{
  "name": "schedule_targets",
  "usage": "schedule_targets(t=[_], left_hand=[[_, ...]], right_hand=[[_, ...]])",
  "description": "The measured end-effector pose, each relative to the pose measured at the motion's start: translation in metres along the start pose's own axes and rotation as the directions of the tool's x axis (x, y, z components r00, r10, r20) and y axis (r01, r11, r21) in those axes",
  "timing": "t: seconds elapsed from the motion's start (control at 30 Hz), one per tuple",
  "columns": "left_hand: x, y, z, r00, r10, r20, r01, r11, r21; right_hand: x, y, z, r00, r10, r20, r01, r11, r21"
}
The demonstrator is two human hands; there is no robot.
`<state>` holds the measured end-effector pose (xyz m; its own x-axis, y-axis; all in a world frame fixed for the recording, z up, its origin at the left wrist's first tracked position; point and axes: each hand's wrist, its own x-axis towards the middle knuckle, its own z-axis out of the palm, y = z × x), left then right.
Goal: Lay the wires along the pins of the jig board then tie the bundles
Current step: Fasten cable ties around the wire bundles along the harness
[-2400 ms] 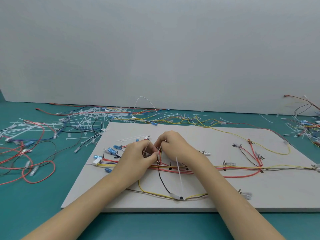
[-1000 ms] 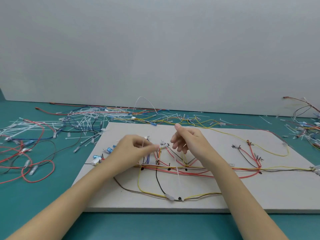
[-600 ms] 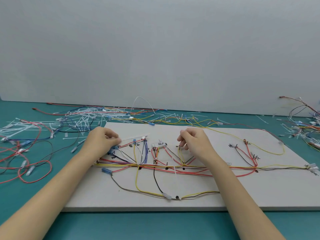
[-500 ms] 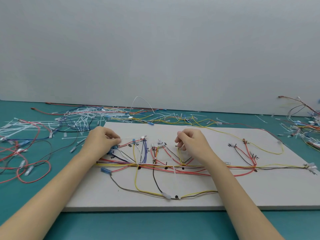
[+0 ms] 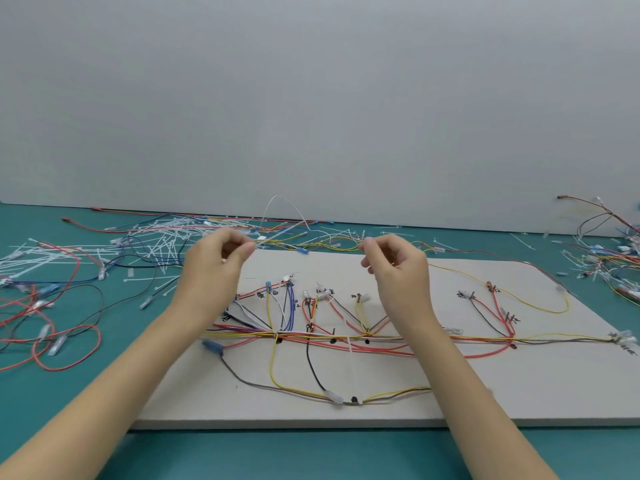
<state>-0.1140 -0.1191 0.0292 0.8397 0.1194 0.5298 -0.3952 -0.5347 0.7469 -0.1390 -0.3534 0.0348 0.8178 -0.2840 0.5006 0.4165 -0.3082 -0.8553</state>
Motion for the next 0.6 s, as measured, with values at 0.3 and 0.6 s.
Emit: schedule_targets(t=[0.3,0.6], left_hand=[[-0.035,0.031,0.025,0.981,0.109,0.163,-0.080,0.981,-0.175],[-0.047,0.040,0.031,0.974,0.179,0.142,-0.152,0.972,-0.179]], right_hand=[[-0.025,-0.017,0.020,0.938,0.090,0.335,-0.149,0.977,0.154],[-0.019,-0.023,0.009,0.930,0.067,0.361,-0.105,0.991,0.086]])
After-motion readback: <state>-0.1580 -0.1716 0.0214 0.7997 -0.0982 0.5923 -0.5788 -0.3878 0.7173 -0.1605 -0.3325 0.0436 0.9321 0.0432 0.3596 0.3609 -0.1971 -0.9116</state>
